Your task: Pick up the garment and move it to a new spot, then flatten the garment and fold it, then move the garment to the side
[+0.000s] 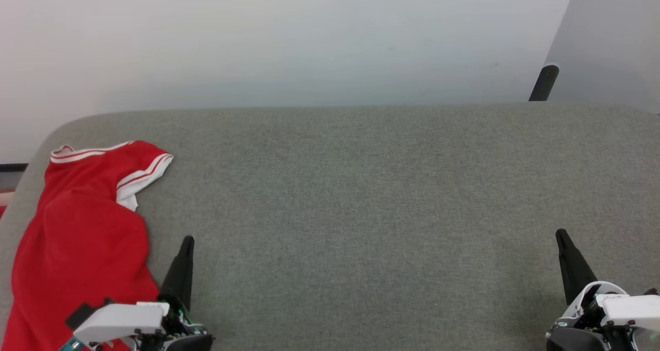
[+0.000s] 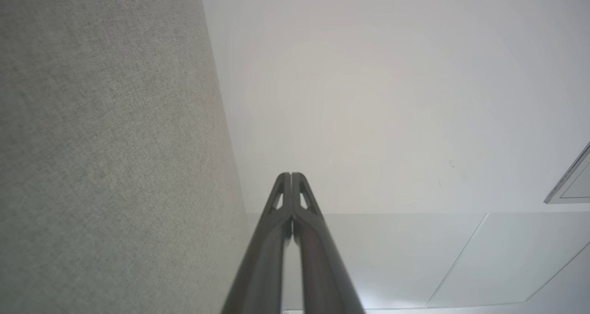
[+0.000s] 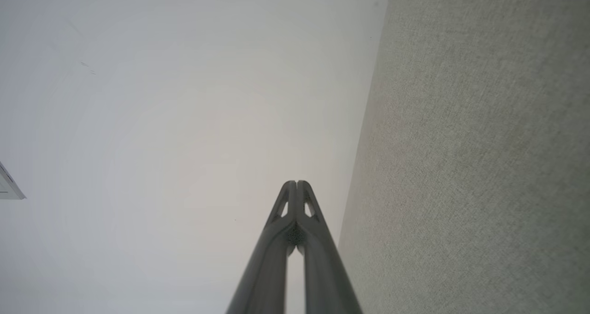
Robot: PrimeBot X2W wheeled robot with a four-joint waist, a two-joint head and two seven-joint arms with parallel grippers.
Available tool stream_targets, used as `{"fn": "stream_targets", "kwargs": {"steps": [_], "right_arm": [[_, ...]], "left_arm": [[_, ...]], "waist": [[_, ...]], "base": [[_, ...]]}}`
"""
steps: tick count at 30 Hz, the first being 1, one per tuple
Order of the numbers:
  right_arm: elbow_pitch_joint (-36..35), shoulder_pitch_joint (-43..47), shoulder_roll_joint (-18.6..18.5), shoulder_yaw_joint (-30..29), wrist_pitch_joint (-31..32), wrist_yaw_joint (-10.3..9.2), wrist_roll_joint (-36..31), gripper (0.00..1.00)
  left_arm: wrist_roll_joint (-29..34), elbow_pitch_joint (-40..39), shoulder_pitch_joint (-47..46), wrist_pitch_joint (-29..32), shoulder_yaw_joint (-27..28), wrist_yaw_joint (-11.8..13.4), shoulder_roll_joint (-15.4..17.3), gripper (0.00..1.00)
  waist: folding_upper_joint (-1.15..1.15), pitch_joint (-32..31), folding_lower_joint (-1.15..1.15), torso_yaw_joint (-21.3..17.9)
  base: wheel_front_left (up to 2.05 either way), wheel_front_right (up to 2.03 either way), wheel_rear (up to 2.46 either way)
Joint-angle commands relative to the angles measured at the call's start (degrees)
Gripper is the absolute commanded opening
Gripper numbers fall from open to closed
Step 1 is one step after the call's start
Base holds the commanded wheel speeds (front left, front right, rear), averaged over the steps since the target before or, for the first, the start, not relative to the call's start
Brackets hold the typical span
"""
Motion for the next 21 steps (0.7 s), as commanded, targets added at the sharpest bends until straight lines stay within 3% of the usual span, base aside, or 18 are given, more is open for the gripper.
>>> {"fn": "stream_targets", "kwargs": {"steps": [1, 10, 21], "right_arm": [[0.0, 0.0, 0.0, 0.0, 0.0, 0.0, 0.0, 1.0], [2.52, 0.58, 0.24, 0.36, -0.59, -0.09, -0.04, 1.0], [4.26, -2.79, -1.28, 3.22, -3.57, -0.05, -4.42, 1.0]], "left_arm": [[0.0, 0.0, 0.0, 0.0, 0.0, 0.0, 0.0, 1.0], [0.3, 1.9, 1.51, -0.47, 0.25, 0.04, -0.13, 1.0], [5.75, 1.37, 0.6, -3.5, -0.36, 0.02, 2.83, 1.0]], "waist": [[0.0, 0.0, 0.0, 0.0], [0.0, 0.0, 0.0, -0.04], [0.0, 0.05, 0.0, -0.19]], "base": [[0.0, 0.0, 0.0], [0.0, 0.0, 0.0], [0.0, 0.0, 0.0]]}}
